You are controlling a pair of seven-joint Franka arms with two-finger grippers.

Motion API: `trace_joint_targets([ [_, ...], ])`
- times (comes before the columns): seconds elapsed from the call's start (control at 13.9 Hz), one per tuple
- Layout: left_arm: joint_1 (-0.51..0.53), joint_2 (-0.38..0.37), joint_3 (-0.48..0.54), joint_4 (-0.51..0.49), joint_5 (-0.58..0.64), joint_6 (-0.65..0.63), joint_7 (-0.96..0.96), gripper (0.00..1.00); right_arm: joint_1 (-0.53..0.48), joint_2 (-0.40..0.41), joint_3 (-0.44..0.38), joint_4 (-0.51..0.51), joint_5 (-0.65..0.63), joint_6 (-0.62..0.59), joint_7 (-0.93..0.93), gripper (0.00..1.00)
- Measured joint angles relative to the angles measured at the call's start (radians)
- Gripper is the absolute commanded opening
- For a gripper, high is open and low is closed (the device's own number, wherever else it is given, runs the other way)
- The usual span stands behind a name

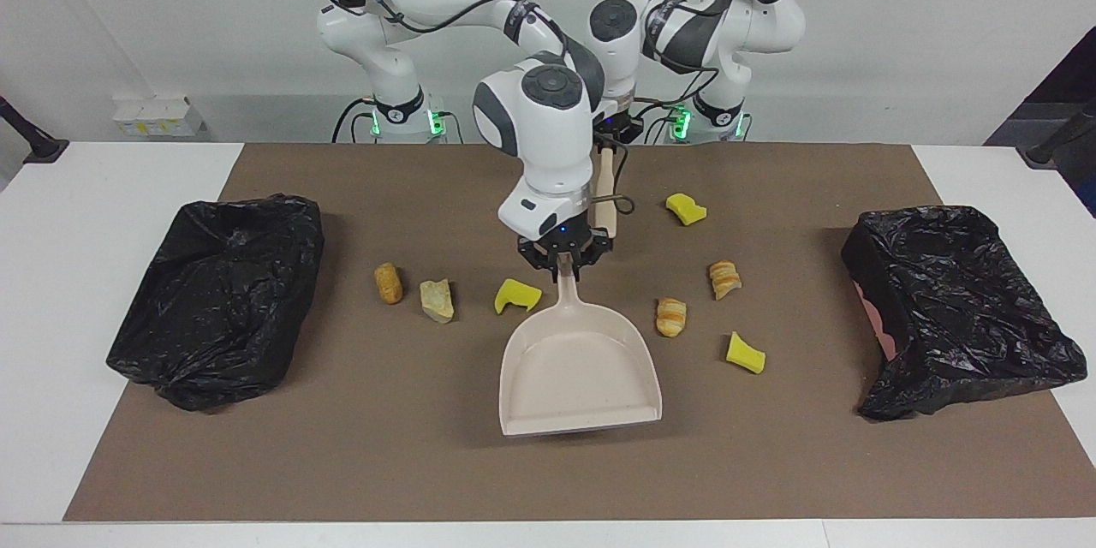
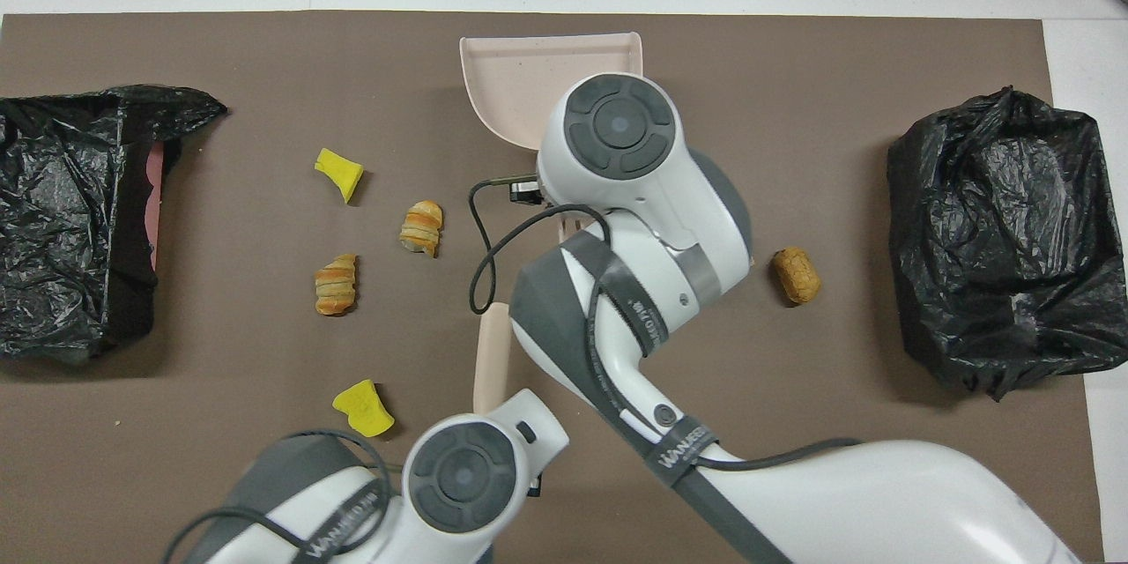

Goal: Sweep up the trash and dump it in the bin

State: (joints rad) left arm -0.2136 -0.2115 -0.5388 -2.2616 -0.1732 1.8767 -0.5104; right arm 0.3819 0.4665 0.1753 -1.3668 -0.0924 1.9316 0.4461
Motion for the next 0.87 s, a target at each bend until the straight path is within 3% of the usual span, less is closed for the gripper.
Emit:
trace_joint_targets([
  [0.29, 0.015, 0.008, 0.189, 0.045, 0.134, -0.004, 0.089, 0.0, -0.066, -0.057, 0.0, -0.011, 0.01, -0.161, -0.393, 0.0],
  [0.5, 0.025, 0.058, 0.335, 0.076, 0.221, 0.013, 0.216, 0.0, -0.062, -0.078, 0.004, -0.053, 0.01, -0.185, -0.611, 0.0],
  [0.87, 0.063, 0.262, 0.466, 0.221, 0.312, 0.103, 0.421, 0.0, -0.062, -0.119, 0.004, -0.143, 0.006, -0.183, -1.079, 0.0],
])
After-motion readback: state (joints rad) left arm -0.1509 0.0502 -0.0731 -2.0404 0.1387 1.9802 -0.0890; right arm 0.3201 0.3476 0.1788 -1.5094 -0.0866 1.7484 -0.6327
